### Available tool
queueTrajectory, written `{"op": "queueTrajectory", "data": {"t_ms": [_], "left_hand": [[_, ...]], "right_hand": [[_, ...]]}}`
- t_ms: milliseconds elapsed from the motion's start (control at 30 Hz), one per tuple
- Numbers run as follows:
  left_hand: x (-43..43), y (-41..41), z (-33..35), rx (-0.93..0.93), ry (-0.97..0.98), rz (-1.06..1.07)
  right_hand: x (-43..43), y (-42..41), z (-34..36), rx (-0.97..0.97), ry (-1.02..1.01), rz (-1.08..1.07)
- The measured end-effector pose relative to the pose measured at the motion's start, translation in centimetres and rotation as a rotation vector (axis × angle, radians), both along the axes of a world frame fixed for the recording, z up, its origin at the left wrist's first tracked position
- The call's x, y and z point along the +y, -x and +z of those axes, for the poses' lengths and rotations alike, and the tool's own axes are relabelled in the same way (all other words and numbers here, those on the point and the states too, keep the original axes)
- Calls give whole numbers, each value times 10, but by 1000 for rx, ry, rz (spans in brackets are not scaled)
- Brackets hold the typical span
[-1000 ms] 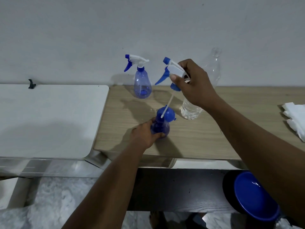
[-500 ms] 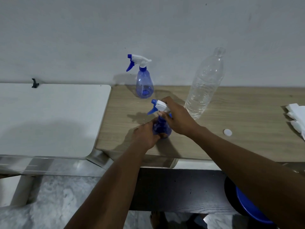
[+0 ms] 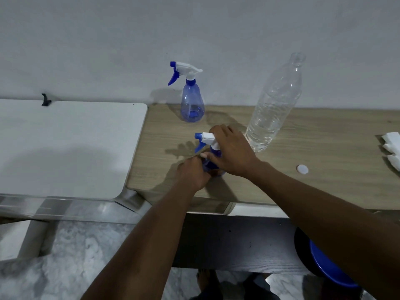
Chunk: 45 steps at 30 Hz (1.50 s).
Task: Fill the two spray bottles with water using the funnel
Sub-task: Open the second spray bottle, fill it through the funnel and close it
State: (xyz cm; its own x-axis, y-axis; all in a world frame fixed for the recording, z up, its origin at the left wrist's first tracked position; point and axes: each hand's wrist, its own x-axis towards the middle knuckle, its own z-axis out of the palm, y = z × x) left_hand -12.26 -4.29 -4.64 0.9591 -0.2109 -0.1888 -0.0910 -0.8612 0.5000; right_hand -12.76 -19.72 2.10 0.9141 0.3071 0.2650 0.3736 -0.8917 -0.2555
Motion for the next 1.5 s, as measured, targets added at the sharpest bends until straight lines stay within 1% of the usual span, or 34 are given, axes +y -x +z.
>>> {"op": "queueTrajectory", "data": {"t_ms": [100,267,400,533,667,833,900,967,1133,1200,1300,1367,1433,1500], "left_hand": [[1,1,4,-28,35,-19],[-1,0,1,3,23,-5],[0,2,7,-25,62,-32],[-2,4,5,17,56,-14],[0,3,7,-1,94,-33],[-3,3,0,19,2,-7],[-1,2,-2,-10,-15,-9],[-2,1,-2,-7,-6,-1],[-4,2,-1,11,10,-8],[-3,3,3,5,35,-20],[0,3,11,65,165,-42],[2,3,16,175,313,-79],[0,6,24,348,477,-136],[-8,13,36,465,532,-227]], "right_hand": [[-5,-3,5,62,-46,46],[-2,-1,-1,18,-11,-11],[-8,-2,5,74,-54,35],[-6,0,1,43,-39,-16],[-8,1,7,85,-39,39],[3,8,0,-53,76,-105],[6,9,0,-42,44,-96],[0,7,3,12,-13,-60],[-1,6,-3,-24,-44,-56],[-1,5,0,50,-109,-16],[-16,0,7,234,-278,46],[-25,1,11,334,-440,18],[-28,6,15,389,-639,-26],[-25,12,19,456,-779,-64]]}}
